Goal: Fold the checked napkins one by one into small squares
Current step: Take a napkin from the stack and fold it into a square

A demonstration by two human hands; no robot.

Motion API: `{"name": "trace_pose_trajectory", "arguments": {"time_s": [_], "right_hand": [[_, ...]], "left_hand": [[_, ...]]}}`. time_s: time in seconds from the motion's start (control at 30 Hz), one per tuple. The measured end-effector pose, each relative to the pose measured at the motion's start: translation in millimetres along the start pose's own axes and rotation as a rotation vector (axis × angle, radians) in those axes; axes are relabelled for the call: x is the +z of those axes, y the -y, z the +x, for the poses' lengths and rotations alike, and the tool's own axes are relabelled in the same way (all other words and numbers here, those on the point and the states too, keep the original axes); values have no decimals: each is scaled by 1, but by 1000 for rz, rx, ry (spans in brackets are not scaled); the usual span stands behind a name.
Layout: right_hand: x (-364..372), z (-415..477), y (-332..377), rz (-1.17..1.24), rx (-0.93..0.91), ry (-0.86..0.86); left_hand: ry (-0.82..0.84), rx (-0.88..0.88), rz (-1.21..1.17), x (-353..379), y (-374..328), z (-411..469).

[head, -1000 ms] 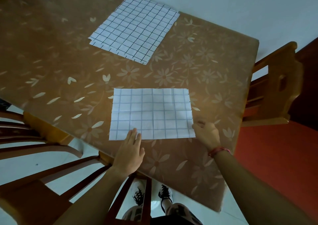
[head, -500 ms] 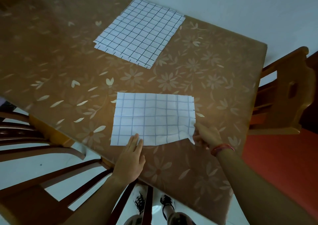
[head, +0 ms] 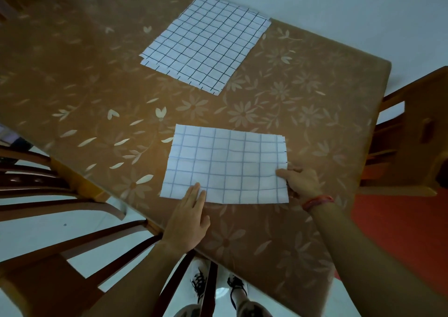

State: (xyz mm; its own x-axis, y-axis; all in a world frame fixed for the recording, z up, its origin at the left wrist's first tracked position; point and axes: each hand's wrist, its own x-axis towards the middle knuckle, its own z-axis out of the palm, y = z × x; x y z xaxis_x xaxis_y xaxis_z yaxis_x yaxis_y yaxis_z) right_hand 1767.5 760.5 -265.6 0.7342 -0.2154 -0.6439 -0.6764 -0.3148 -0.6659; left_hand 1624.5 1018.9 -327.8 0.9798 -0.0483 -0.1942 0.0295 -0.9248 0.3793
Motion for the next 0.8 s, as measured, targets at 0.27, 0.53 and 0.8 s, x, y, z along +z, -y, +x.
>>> {"name": "trace_pose_trajectory", "arguments": {"time_s": [0.27,0.53,0.8], "right_hand": [[-8,-46,-23,202,41,-36],[-4,-72,-31,385,82,139],[-24,-71,-49,474,35,193]], "left_hand": [[54,36,10,-6,-69,19],[60,-56,18,0,-97,21],[81,97,-94,-6,-67,9]]}}
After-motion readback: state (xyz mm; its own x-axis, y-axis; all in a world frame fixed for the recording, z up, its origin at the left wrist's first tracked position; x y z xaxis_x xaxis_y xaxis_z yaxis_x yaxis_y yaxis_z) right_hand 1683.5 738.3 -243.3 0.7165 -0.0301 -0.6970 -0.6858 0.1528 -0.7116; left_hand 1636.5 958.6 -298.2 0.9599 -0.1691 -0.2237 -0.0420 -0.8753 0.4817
